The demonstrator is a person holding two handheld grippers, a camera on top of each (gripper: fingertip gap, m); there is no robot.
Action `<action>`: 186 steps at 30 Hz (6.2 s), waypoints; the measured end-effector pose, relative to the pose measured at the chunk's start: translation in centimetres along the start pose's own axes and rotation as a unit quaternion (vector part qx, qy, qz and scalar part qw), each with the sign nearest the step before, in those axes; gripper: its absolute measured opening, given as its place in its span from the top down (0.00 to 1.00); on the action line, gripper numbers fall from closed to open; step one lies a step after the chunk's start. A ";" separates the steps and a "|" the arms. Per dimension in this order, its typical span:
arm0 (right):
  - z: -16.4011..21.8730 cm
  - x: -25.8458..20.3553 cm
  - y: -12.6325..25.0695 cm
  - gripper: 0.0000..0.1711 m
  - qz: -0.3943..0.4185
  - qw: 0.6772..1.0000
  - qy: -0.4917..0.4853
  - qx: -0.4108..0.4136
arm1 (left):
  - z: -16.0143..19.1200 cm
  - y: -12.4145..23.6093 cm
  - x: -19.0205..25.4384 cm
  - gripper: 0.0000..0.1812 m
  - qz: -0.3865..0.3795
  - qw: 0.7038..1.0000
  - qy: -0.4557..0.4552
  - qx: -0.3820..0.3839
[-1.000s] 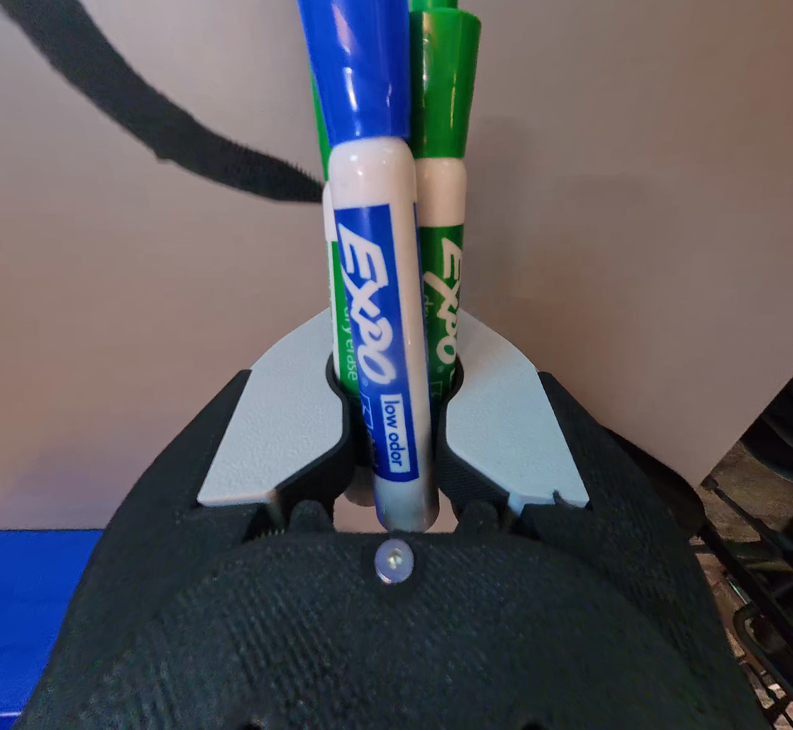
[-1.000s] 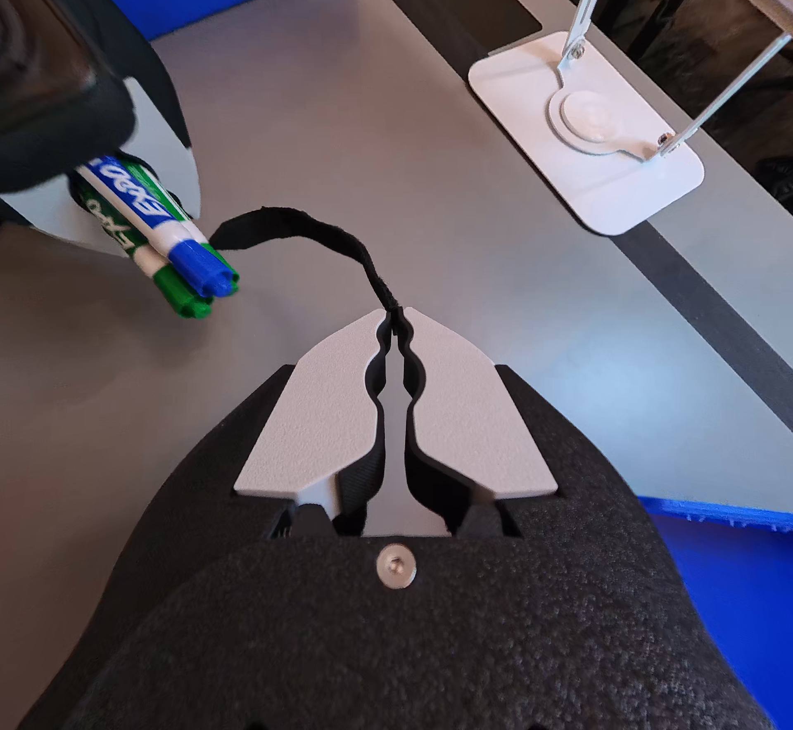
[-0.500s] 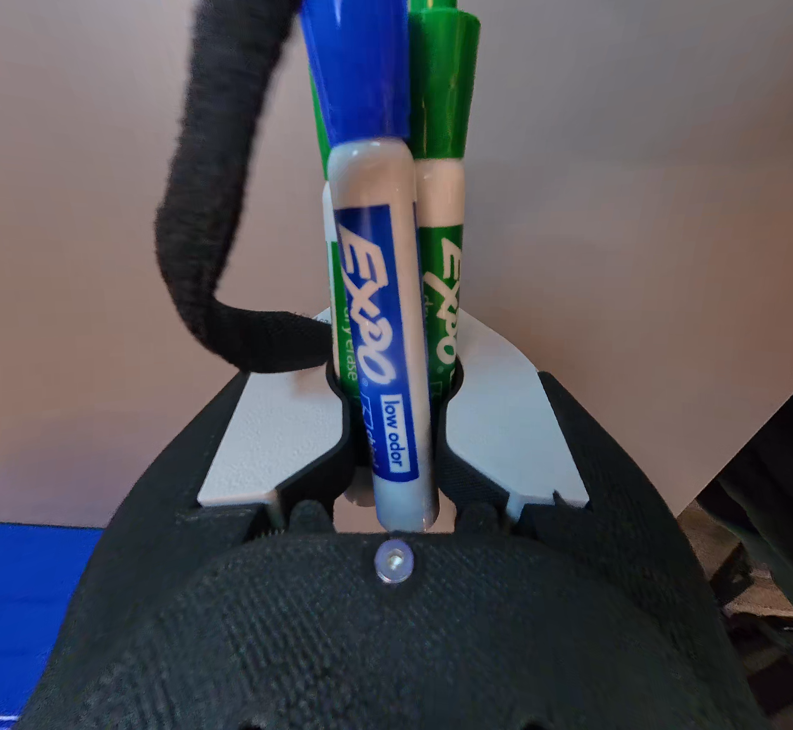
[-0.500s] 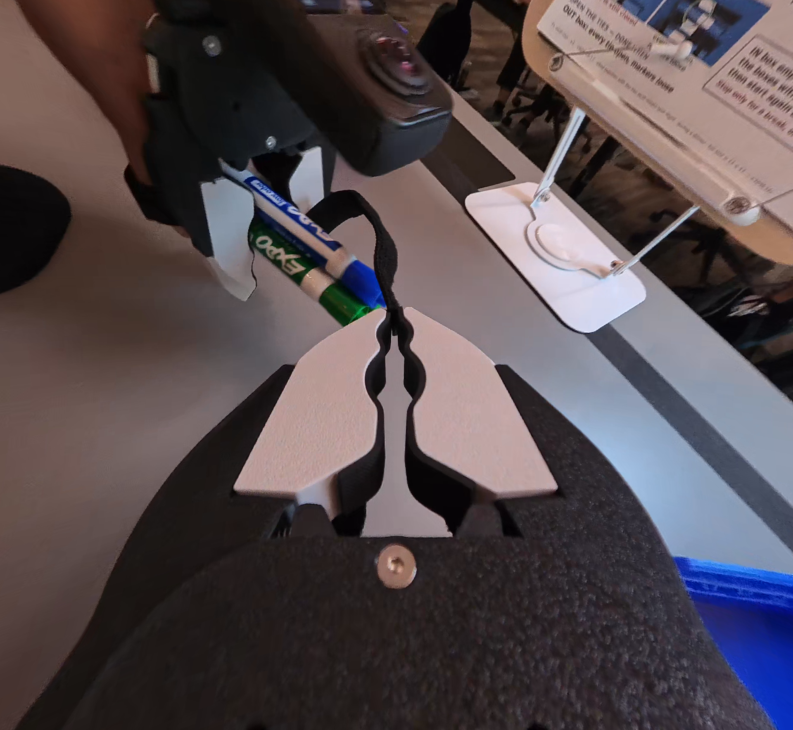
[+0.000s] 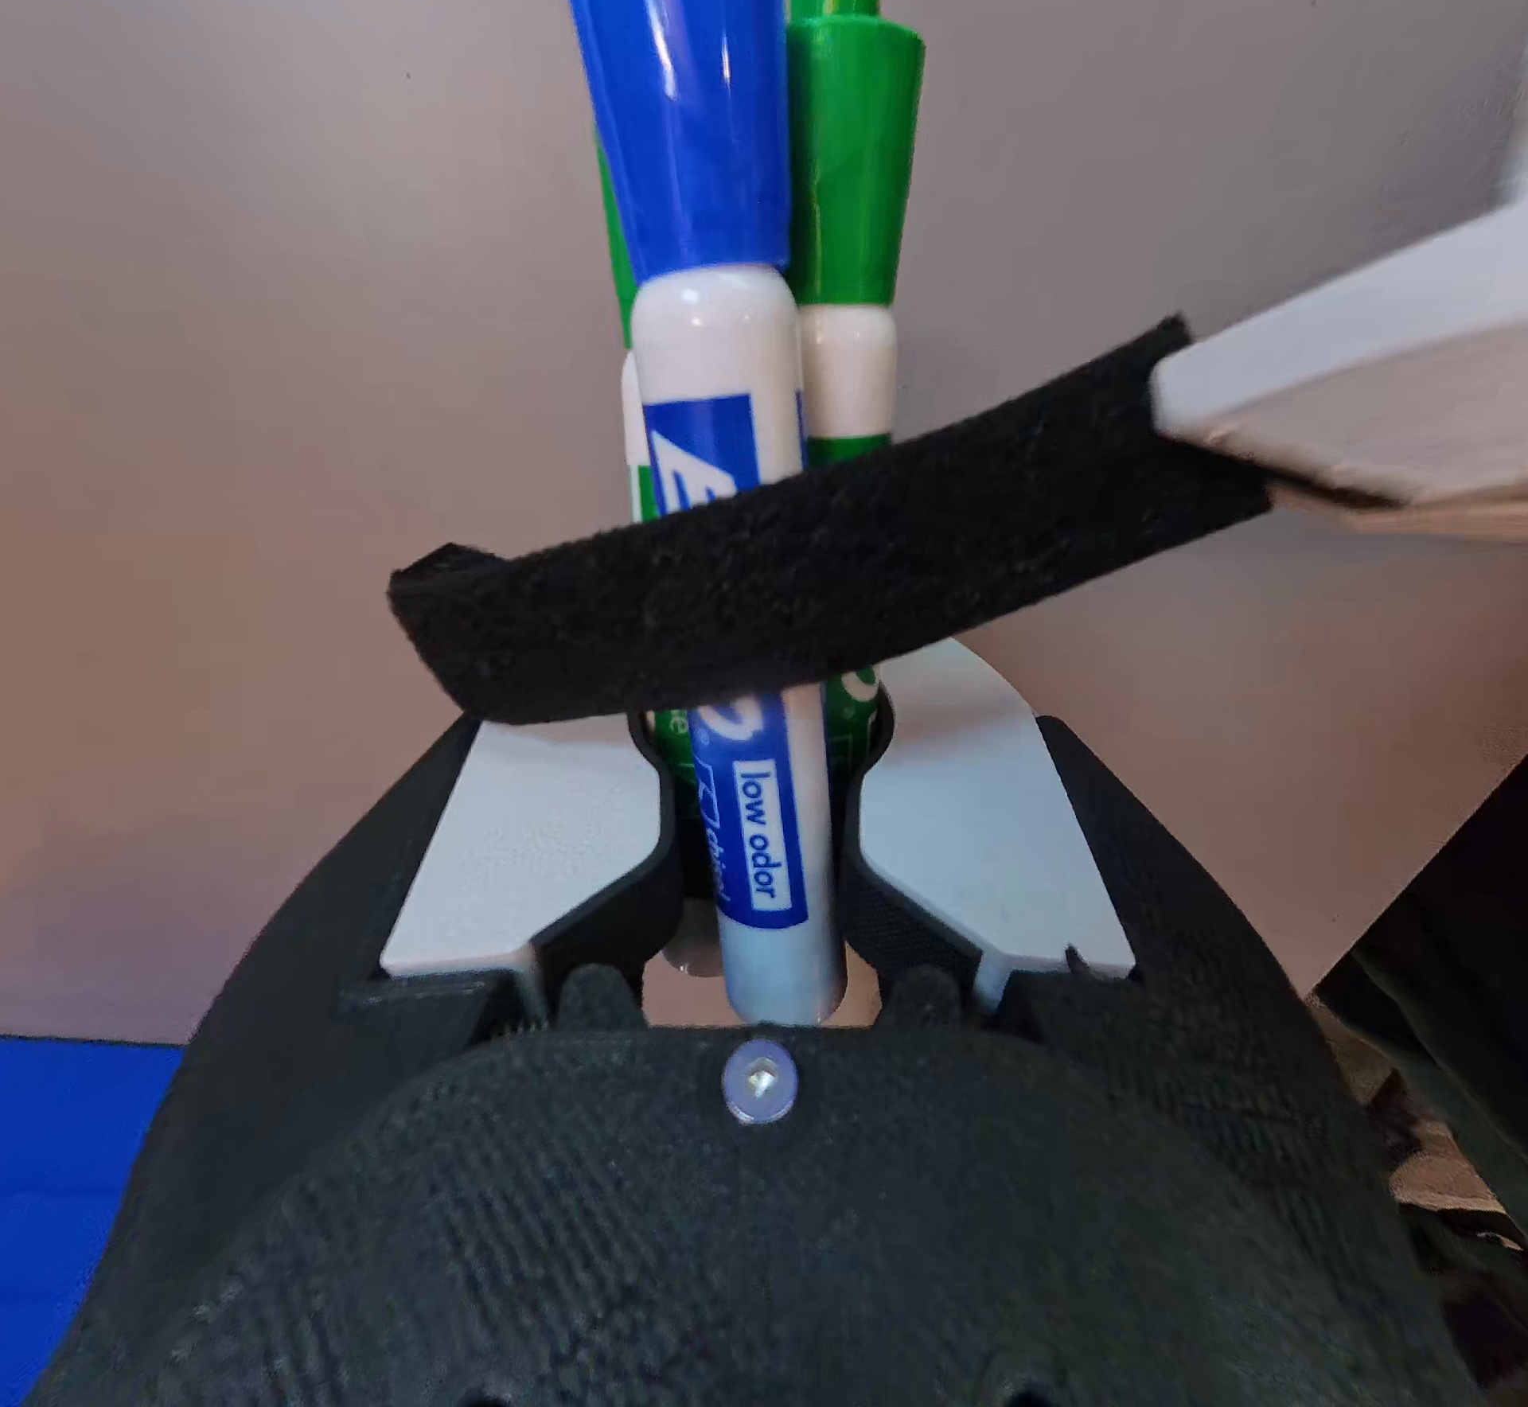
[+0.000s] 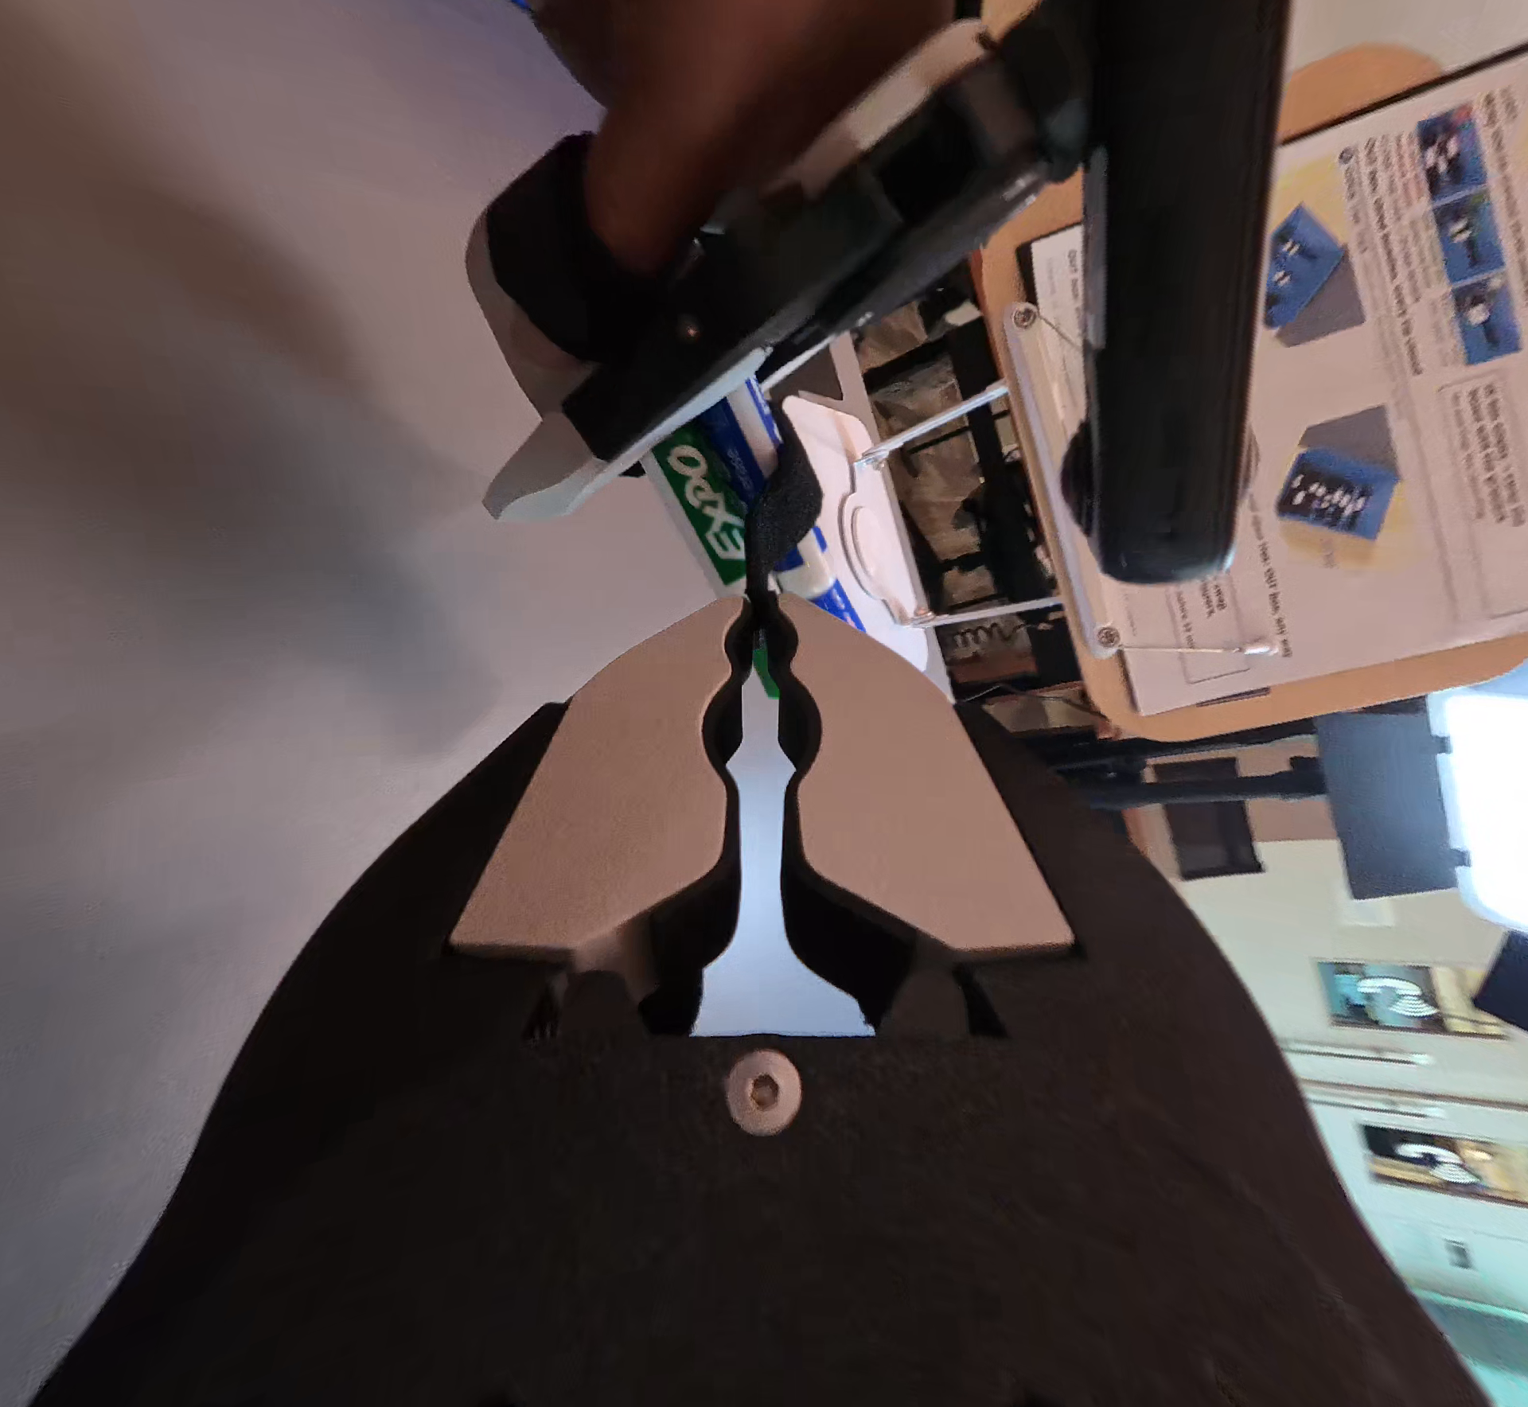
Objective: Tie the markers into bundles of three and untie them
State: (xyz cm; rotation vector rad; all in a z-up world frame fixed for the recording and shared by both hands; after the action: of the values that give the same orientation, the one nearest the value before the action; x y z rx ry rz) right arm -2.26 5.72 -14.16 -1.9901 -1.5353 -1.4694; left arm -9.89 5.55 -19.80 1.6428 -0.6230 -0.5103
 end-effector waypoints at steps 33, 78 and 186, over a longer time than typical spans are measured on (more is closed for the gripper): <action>-2.8 1.2 5.1 0.90 -0.108 0.956 -0.141 0.234 | -0.7 2.4 0.8 0.76 -0.082 0.991 -0.080 0.067; 4.6 -2.0 -16.1 0.79 -0.535 0.821 -0.196 -0.046 | 4.1 0.6 1.7 0.76 -0.074 0.991 -0.087 0.064; 4.4 -8.0 -3.2 0.98 -0.216 0.901 0.323 0.195 | 10.5 -1.1 1.0 0.76 -0.058 0.996 -0.064 0.024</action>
State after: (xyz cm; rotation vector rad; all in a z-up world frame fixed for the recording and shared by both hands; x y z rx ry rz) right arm -2.04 5.32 -23.78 -0.8348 -1.8071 -1.5771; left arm -15.75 -2.81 -22.48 1.7072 -0.6409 -0.6942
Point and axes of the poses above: each gripper's, where its closed fingertips meet, y back along the fingers, z out of its underside, x = y × z across the jaws, the point moved 3 cm from there along y, back along the fingers, and after that the axes turned 3 degrees about -z, right-handed, at the moved point
